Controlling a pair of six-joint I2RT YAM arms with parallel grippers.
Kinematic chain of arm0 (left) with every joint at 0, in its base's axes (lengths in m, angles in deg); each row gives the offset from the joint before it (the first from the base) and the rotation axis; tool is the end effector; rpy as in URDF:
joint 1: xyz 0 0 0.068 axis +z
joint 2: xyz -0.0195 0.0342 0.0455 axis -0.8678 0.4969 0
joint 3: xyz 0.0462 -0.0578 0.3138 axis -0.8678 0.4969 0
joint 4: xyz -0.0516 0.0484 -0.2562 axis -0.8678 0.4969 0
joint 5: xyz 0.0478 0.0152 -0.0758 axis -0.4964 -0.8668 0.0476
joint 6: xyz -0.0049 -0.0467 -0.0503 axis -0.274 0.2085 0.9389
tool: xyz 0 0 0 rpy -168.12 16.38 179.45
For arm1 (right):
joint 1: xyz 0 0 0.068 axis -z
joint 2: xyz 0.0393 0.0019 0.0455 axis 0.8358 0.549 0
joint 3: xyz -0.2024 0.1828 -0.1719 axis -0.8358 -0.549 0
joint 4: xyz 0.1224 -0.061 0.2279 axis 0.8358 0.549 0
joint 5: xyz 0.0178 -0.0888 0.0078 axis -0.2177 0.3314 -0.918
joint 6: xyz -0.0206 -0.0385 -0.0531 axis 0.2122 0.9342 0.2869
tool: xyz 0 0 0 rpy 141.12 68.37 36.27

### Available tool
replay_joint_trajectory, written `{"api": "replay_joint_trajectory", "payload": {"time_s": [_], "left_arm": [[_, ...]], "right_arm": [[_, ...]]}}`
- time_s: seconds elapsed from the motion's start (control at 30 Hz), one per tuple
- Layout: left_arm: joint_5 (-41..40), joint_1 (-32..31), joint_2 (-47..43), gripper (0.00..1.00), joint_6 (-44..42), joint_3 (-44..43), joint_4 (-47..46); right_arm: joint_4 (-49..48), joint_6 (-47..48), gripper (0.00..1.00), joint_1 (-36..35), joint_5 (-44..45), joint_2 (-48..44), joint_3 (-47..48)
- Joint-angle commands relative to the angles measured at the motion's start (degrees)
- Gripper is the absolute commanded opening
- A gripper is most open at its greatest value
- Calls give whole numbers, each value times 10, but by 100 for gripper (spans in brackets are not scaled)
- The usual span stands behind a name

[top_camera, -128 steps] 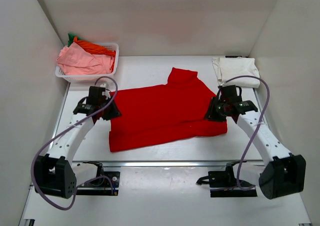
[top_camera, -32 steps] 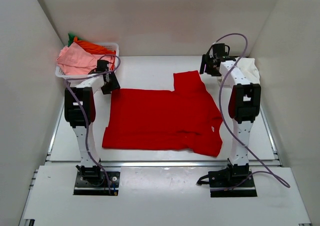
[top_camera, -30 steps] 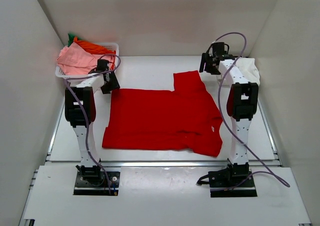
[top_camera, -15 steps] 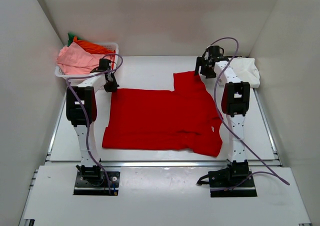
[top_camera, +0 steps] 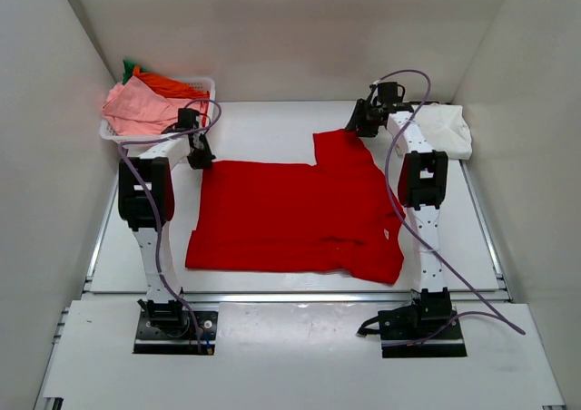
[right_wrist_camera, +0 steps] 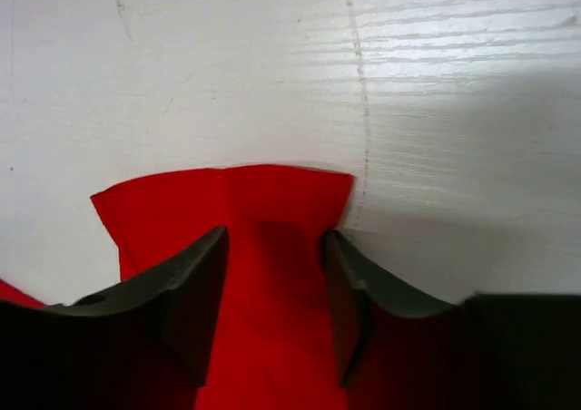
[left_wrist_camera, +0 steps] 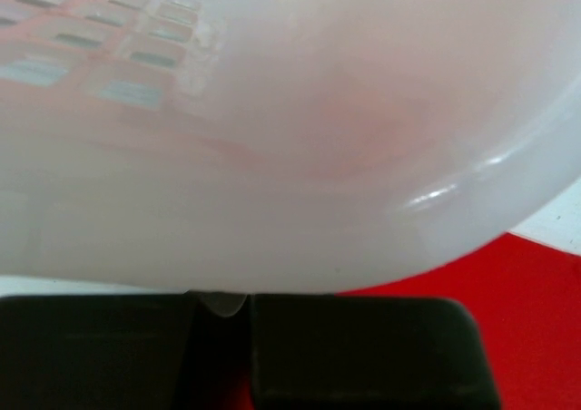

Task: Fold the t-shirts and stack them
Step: Grap the side of the flattened tshirt furthest away from the robot with both arms

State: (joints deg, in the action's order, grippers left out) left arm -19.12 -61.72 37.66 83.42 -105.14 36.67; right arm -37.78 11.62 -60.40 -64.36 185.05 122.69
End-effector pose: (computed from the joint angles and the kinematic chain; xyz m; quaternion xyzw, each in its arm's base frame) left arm 0.4939 -0.0138 0.1812 -0.1580 0.9572 -0.0532 0.2368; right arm 0.6365 0.0609 0.1690 0.0579 0.9186 0.2339 0.3131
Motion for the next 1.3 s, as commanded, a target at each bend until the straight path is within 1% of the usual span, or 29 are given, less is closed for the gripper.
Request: {"api": "replay_joint_trajectory", "payload": {"time_s": [0.0, 0.03, 0.07, 0.1, 0.13, 0.3, 0.4, 0.5, 0.53, 0.6, 0.63, 0.67, 0.7, 0.77, 0.8, 0.83, 0.9, 0.93, 1.0, 1.03, 1.13, 1.17, 1.23, 1.27], "left_arm": [[12, 5, -47, 0, -1, 11, -2], [10, 5, -50, 0, 1, 15, -4], [11, 4, -50, 0, -4, 12, -4], [14, 5, -47, 0, 0, 13, -4], [16, 5, -49, 0, 1, 16, -5], [63, 11, -58, 0, 1, 39, -45], [79, 15, -68, 0, 4, 42, -58], [94, 15, -75, 0, 3, 31, -51], [98, 13, -83, 0, 4, 33, -48], [105, 15, -100, 0, -5, 44, -50], [105, 13, -105, 0, -5, 51, -51], [101, 13, -119, 0, -10, 62, -58], [106, 13, -130, 0, -11, 86, -61], [108, 13, -164, 0, -17, 123, -105], [105, 15, -177, 0, -18, 138, -119], [98, 30, -183, 0, -20, 139, -118], [96, 40, -183, 0, -33, 130, -82], [95, 43, -180, 0, -36, 126, -71], [94, 41, -194, 0, -42, 135, -53], [94, 39, -195, 0, -42, 145, -44], [73, 36, -223, 0, -55, 179, -28], [69, 32, -234, 0, -58, 188, -22], [66, 34, -254, 0, -62, 225, -22], [65, 37, -259, 0, -62, 236, -22]], "right_arm": [[-8, -13, 41, 6, -54, 17, 7], [-10, -19, 33, 7, -61, 16, 11], [-10, -20, 15, 6, -66, 18, 8], [-12, -20, 3, 8, -65, 18, 11], [-15, -19, 0, 6, -63, 18, 6], [-49, -6, 0, 13, -67, 7, 11], [-36, 6, 0, 26, -67, -9, 34], [-10, 37, 0, 29, -59, -71, 23], [-1, 55, 0, 33, -57, -86, -1], [2, 75, 0, 28, -37, -154, -65], [-3, 93, 0, 25, -28, -174, -87], [-7, 105, 0, 23, -21, -212, -129], [-17, 110, 0, 19, -13, -251, -152], [-35, 116, 0, 18, -9, -305, -240], [-50, 117, 0, 17, -13, -338, -261], [-57, 113, 0, 17, -16, -364, -301], [-65, 112, 0, 14, -20, -412, -378], [-70, 111, 0, 6, -14, -426, -397], [-80, 115, 0, -6, -7, -487, -478], [-90, 110, 0, -15, -8, -517, -498], [-102, 96, 0, -22, -9, -582, -610], [-107, 94, 0, -27, -10, -595, -625], [-111, 89, 0, -31, -5, -642, -688], [-109, 85, 0, -32, 0, -672, -703]]}}
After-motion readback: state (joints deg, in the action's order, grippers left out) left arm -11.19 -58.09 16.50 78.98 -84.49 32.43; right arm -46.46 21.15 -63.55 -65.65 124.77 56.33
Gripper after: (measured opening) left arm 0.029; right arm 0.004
